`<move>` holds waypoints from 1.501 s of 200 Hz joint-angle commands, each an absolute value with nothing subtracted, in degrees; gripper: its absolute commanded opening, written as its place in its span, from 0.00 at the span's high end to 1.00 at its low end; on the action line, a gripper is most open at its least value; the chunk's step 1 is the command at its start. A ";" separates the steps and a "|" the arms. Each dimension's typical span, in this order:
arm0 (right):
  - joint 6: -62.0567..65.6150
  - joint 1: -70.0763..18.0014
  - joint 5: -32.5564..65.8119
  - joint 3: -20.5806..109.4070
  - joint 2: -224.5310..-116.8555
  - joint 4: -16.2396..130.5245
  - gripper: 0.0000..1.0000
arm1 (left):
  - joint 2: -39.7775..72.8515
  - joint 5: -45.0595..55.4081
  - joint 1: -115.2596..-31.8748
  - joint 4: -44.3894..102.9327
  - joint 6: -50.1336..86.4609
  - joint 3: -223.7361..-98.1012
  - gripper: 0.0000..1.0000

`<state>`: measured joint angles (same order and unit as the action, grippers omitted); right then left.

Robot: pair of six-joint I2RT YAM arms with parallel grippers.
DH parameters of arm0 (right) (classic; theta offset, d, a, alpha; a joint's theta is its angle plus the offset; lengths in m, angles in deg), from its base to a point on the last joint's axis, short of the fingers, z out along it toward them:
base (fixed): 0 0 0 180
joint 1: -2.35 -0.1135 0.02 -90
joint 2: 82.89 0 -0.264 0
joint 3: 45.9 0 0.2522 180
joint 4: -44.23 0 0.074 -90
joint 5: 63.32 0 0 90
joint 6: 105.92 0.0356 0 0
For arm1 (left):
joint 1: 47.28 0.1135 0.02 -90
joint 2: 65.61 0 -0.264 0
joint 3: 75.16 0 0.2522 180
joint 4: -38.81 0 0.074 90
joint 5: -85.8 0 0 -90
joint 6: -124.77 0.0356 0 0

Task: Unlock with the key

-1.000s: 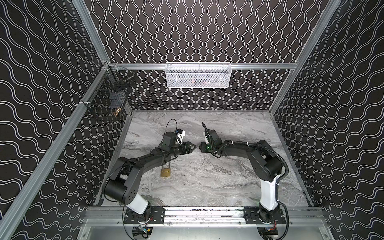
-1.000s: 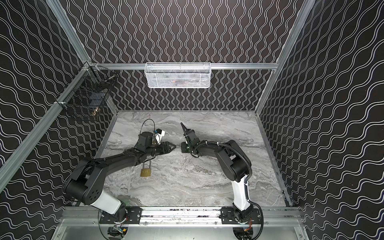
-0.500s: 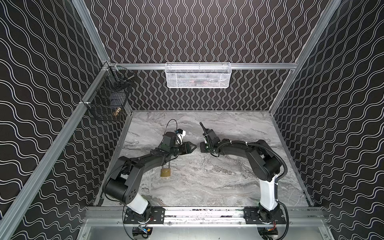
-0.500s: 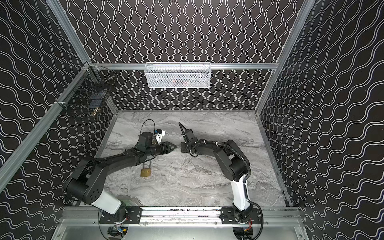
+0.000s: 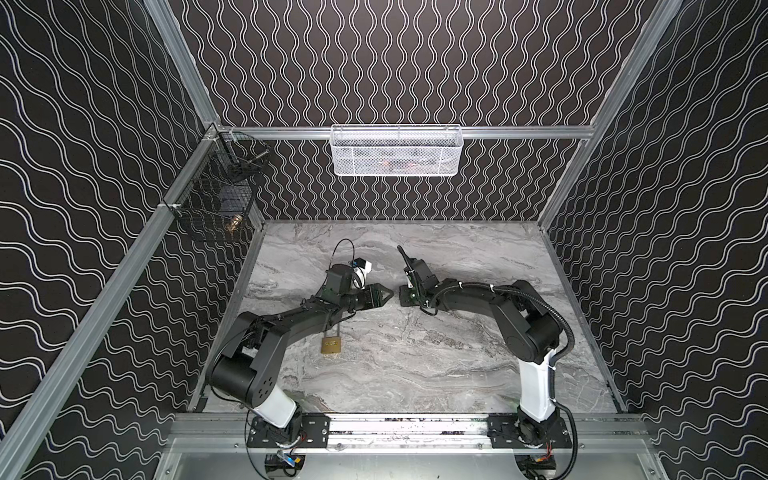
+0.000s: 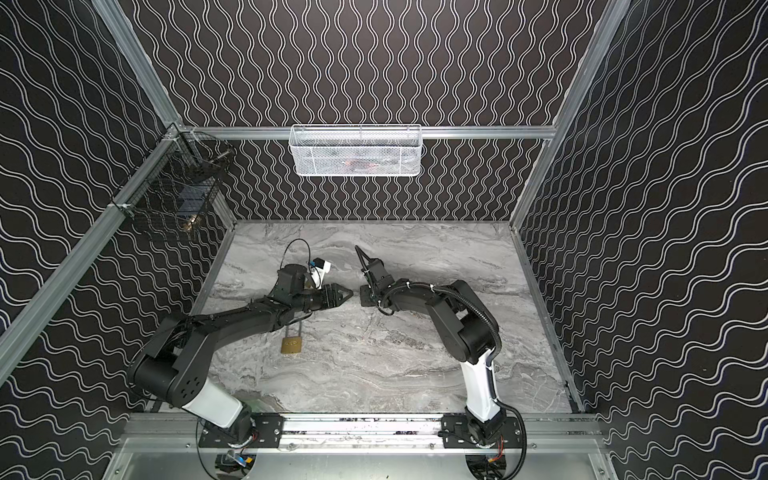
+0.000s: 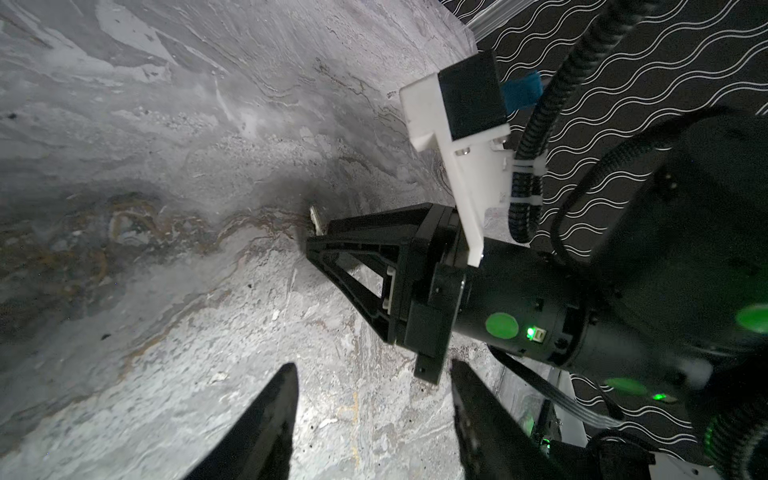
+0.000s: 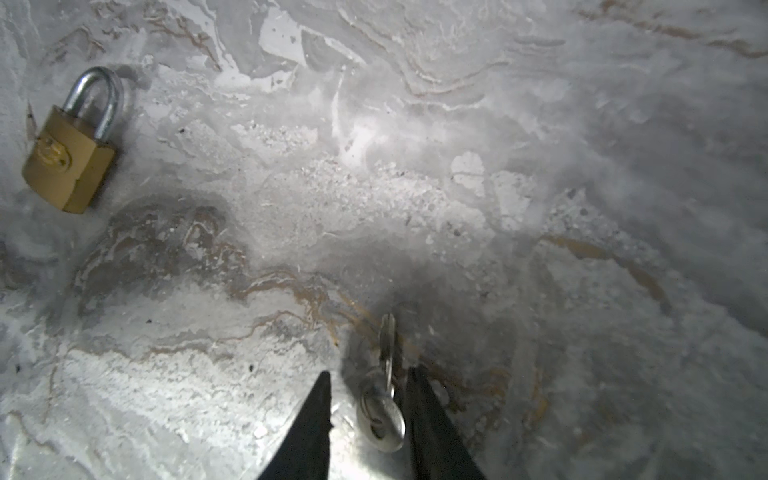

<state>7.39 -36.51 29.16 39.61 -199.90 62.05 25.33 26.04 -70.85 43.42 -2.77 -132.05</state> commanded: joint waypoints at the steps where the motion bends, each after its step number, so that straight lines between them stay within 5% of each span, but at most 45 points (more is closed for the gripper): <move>1: 7.87 -36.68 27.90 39.12 -200.93 73.31 0.67 | 24.97 26.21 -70.81 44.79 -2.95 -132.19 0.39; 54: 7.50 -36.94 29.10 38.44 -200.12 74.71 0.67 | 26.59 27.10 -70.72 46.84 -4.55 -132.74 0.39; 171: 5.82 -36.91 28.94 36.13 -197.31 71.49 0.96 | 23.10 25.64 -70.74 45.98 -4.71 -131.07 0.39; 300: 2.26 -36.50 28.79 33.10 -192.38 67.33 1.00 | 18.37 20.57 -70.23 38.35 0.68 -130.07 0.37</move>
<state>3.26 -36.57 28.70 33.14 -193.43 66.03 19.17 22.74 -70.70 41.54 -2.92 -128.86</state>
